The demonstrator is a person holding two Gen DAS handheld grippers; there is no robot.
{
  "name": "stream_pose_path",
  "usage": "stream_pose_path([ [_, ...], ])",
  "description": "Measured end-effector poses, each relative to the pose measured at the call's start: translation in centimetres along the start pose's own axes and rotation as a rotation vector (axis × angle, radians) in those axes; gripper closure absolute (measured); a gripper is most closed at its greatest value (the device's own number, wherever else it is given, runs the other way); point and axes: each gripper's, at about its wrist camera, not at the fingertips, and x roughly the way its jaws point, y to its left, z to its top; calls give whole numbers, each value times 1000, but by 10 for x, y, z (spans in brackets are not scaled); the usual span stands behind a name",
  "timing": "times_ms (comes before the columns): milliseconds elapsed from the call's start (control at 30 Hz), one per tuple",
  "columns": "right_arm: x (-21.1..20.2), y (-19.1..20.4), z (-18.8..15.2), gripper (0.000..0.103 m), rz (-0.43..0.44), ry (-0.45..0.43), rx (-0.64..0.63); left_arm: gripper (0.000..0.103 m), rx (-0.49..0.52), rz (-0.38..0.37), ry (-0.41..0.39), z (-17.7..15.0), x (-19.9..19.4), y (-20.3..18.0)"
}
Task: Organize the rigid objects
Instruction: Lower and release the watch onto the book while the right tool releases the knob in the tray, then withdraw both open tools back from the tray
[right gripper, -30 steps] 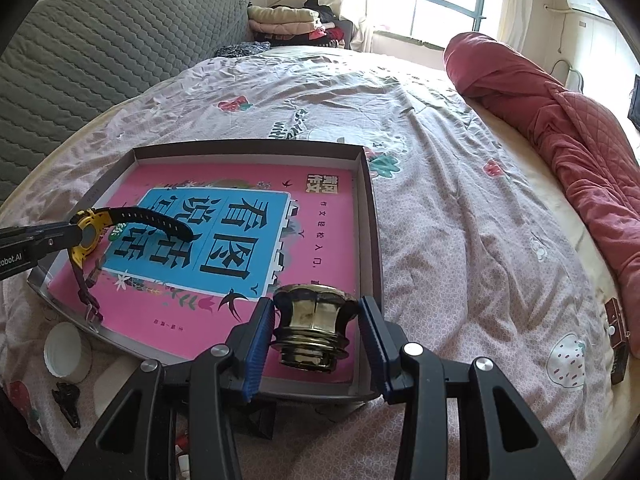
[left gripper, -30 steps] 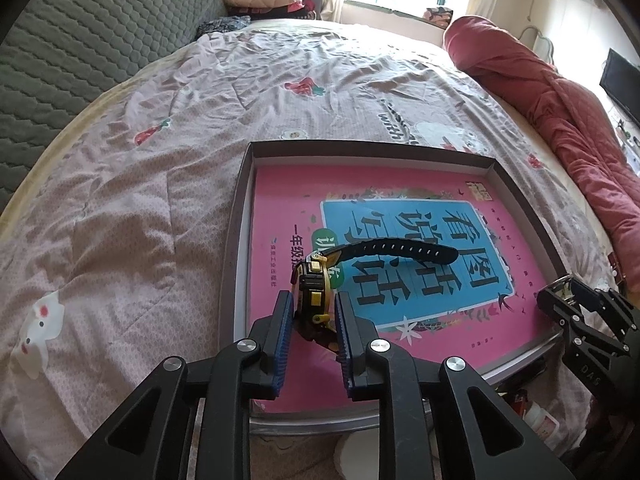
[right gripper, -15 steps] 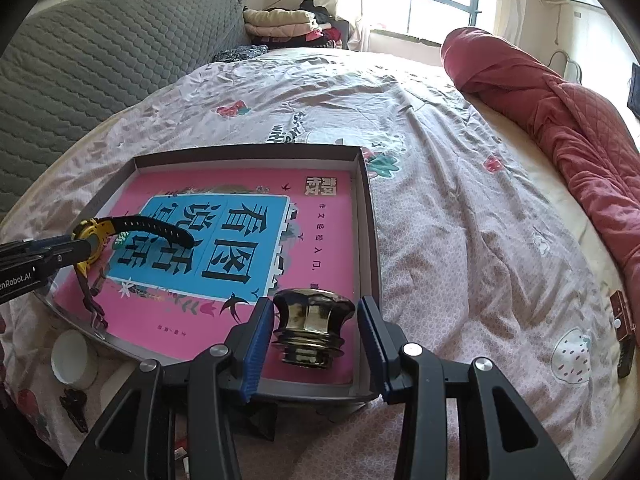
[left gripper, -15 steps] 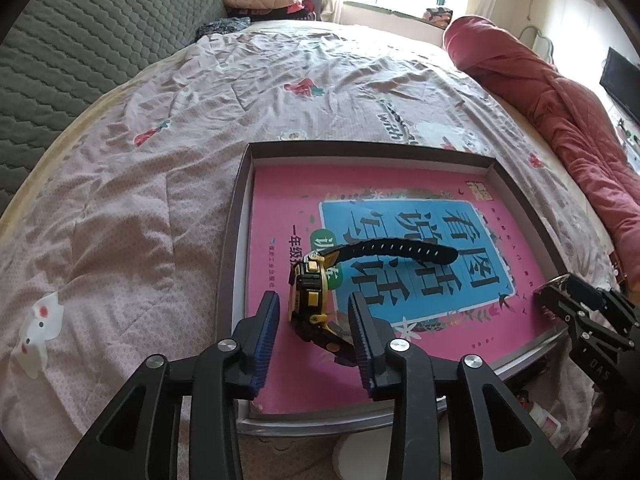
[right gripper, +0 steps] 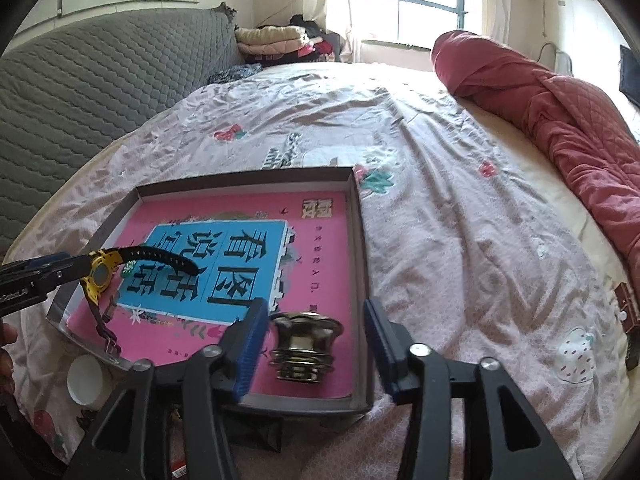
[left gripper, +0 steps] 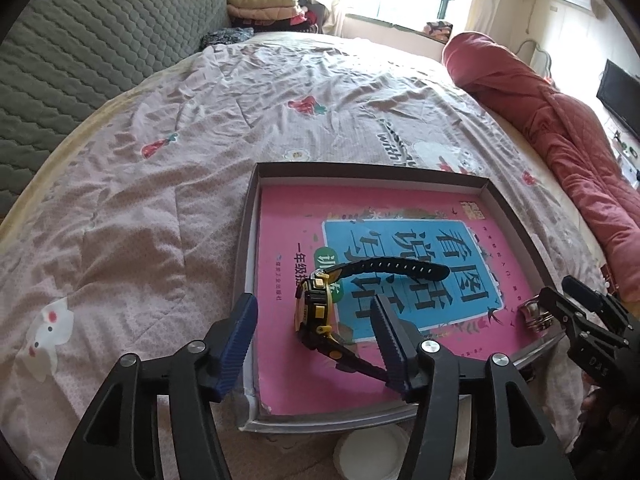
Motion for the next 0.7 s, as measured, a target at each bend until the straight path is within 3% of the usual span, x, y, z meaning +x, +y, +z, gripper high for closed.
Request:
stream_pose_path([
  [700, -41, -12, 1, 43, 30, -105, 33, 37, -20, 24, -85, -7, -51, 6],
])
